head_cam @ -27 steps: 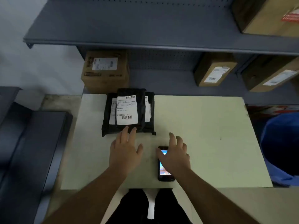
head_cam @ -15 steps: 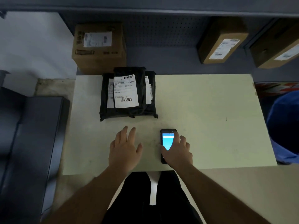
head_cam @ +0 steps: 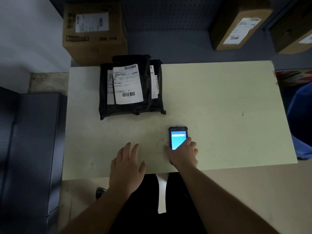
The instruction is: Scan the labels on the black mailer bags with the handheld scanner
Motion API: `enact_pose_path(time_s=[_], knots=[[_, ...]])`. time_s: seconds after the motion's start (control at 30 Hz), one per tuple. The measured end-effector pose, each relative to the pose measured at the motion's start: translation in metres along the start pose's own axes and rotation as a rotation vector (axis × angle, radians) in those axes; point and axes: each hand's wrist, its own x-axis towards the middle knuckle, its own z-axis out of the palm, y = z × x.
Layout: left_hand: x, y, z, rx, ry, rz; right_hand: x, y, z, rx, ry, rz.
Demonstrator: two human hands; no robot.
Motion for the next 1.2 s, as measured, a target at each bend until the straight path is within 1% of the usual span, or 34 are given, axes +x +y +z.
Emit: enact_pose_path(time_s=[0.1, 0.33, 0.6, 0.8, 1.0, 1.2], knots=[[0.002, -0.006, 0.006, 0.01, -0.008, -0.01, 0.003, -0.002, 0.006, -0.005, 0.032, 0.04], [0.012, -0.007, 0.006, 0.003, -0.003, -0.008, 0.004, 0.003, 0.013, -0.019, 0.072, 0.036], [0.017, -0.007, 0.003, 0.027, -0.003, 0.016, 0.003, 0.007, 0.008, -0.038, 0.076, 0.016], [0.016, -0.008, -0.002, 0.028, 0.01, 0.026, 0.0, 0.01, -0.005, -0.055, 0.047, -0.019], [0.019, -0.003, -0.013, 0.029, 0.054, 0.062, -0.007, 0.007, -0.022, 0.054, 0.025, -0.064], [0.025, 0.002, -0.029, -0.005, 0.096, 0.062, -0.013, 0.005, -0.04, 0.087, 0.014, -0.084]])
